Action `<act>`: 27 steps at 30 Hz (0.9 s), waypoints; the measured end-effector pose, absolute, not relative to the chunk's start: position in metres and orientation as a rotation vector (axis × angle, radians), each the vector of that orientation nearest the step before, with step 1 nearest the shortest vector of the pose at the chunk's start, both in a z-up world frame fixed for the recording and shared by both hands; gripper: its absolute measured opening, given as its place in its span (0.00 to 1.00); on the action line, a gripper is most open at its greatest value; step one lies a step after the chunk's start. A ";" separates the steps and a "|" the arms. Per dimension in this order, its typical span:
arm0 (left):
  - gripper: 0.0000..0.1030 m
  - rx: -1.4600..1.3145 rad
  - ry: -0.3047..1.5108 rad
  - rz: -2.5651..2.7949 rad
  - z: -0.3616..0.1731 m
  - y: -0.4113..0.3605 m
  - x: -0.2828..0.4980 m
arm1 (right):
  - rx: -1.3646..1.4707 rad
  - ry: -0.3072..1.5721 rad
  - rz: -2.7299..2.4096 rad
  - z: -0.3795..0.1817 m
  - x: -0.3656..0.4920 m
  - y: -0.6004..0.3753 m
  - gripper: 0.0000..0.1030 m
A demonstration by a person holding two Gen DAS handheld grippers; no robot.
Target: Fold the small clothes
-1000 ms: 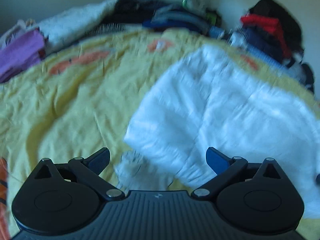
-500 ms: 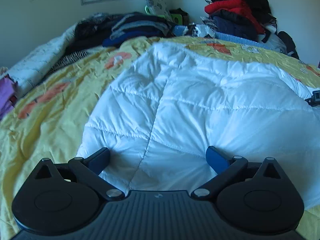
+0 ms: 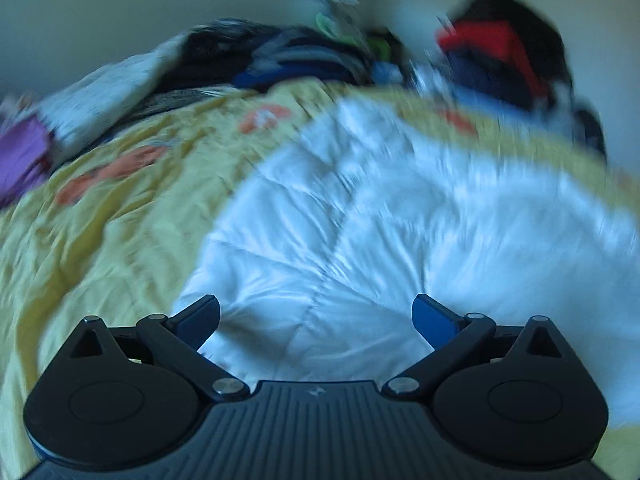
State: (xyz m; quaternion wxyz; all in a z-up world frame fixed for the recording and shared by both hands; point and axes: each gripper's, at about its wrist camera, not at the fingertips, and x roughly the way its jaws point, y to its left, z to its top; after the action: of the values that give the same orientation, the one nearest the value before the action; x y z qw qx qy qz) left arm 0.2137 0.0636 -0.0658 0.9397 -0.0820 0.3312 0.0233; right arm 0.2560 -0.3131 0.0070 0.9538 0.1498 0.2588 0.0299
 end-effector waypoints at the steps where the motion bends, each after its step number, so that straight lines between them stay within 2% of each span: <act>1: 1.00 -0.262 0.663 0.070 -0.064 0.074 0.205 | 0.341 0.509 0.111 0.010 0.250 -0.308 1.00; 5: 1.00 -0.558 0.738 0.150 -0.081 0.103 0.195 | 0.585 0.489 0.281 0.002 0.254 -0.299 1.00; 10: 1.00 -0.636 0.773 0.158 -0.087 0.103 0.202 | 0.857 0.626 0.362 -0.031 0.302 -0.293 0.92; 12: 1.00 -0.712 0.780 0.140 -0.090 0.105 0.208 | 0.952 0.658 0.370 -0.042 0.317 -0.295 0.91; 19: 1.00 -0.834 0.735 0.124 -0.097 0.105 0.225 | 1.028 0.774 0.363 -0.075 0.359 -0.291 0.94; 22: 0.99 -0.802 0.718 0.155 -0.096 0.101 0.232 | 0.995 0.787 0.351 -0.090 0.365 -0.291 0.87; 23: 0.87 -0.758 0.718 0.171 -0.096 0.097 0.235 | 0.989 0.786 0.349 -0.093 0.362 -0.293 0.86; 24: 0.68 -0.700 0.727 0.190 -0.095 0.091 0.239 | 0.980 0.783 0.351 -0.095 0.361 -0.293 0.85; 27: 0.67 -0.671 0.733 0.194 -0.095 0.087 0.244 | 0.939 0.752 0.377 -0.100 0.355 -0.292 0.84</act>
State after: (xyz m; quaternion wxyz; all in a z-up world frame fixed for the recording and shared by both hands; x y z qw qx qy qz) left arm 0.2435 0.0867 -0.0948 0.8745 -0.3212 0.3512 0.0929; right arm 0.3546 -0.2916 -0.0999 0.8078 0.4392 0.3514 0.1762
